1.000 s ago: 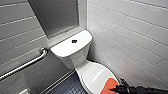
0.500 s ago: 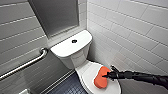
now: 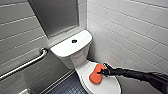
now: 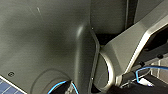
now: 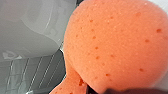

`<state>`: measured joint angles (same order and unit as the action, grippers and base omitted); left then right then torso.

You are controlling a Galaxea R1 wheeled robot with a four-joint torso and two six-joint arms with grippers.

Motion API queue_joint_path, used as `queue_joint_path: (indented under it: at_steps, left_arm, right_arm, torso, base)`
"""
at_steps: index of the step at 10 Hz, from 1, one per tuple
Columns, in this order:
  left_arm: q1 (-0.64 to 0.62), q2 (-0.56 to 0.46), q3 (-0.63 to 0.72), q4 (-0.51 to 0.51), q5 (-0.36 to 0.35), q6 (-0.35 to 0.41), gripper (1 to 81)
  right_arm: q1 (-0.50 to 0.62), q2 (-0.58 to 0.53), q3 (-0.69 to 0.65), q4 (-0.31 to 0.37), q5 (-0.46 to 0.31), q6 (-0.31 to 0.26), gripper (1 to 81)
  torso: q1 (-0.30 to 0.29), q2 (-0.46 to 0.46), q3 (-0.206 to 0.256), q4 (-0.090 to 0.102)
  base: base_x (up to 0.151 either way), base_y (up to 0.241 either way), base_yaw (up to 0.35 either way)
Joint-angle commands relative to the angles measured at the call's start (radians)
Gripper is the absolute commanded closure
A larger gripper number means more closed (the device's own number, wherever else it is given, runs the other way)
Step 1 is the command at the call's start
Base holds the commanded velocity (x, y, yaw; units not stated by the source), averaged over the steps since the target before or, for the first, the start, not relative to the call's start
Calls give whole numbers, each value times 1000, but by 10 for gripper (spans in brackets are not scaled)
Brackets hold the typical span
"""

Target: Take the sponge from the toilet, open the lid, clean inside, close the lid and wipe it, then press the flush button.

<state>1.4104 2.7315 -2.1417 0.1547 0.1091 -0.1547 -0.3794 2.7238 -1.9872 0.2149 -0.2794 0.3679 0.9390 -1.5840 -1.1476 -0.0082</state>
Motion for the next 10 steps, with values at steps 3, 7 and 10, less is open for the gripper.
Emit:
queue_joint_path:
  at_steps: [3, 7, 10]
  left_arm:
    - [22, -10, 17, -9, 90, 4, 10]
    - [29, -7, 19, -9, 93, 4, 10]
    - [29, 13, 17, -3, 93, 4, 10]
  right_arm:
    - [4, 205, -284, 4, 101, 5, 811]
    - [-152, 50, -200, 14, 224, 9, 811]
    - [-235, -204, 112, 11, 299, 22, 811]
  torso:
    - [0, 0, 0, 0]
    - [0, 0, 0, 0]
    - [0, 0, 0, 0]
  base:
    - [0, 0, 0]
    - [0, 0, 0]
    - [0, 0, 0]
